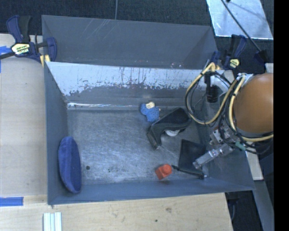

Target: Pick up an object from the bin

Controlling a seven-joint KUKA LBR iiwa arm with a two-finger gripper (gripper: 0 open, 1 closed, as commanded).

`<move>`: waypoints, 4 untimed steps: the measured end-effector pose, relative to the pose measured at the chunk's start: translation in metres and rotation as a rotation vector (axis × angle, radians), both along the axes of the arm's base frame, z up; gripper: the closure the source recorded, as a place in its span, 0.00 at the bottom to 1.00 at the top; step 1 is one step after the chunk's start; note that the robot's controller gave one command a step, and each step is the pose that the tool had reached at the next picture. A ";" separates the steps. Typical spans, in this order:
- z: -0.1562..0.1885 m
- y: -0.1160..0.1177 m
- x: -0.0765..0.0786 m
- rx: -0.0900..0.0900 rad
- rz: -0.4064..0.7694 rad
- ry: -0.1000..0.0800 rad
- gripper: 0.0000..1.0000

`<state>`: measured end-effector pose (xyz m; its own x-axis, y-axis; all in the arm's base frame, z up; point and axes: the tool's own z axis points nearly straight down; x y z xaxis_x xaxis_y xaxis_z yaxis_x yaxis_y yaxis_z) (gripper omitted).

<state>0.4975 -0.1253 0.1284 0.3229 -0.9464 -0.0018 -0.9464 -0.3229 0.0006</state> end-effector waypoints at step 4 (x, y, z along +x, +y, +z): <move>0.102 0.036 0.010 -0.001 -0.092 -0.008 1.00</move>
Offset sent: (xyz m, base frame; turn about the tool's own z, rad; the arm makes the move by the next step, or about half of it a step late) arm 0.0057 0.0288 -0.0537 0.1432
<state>0.5070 -0.0897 0.2306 0.2341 -0.9722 0.0018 -0.9722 -0.2342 -0.0067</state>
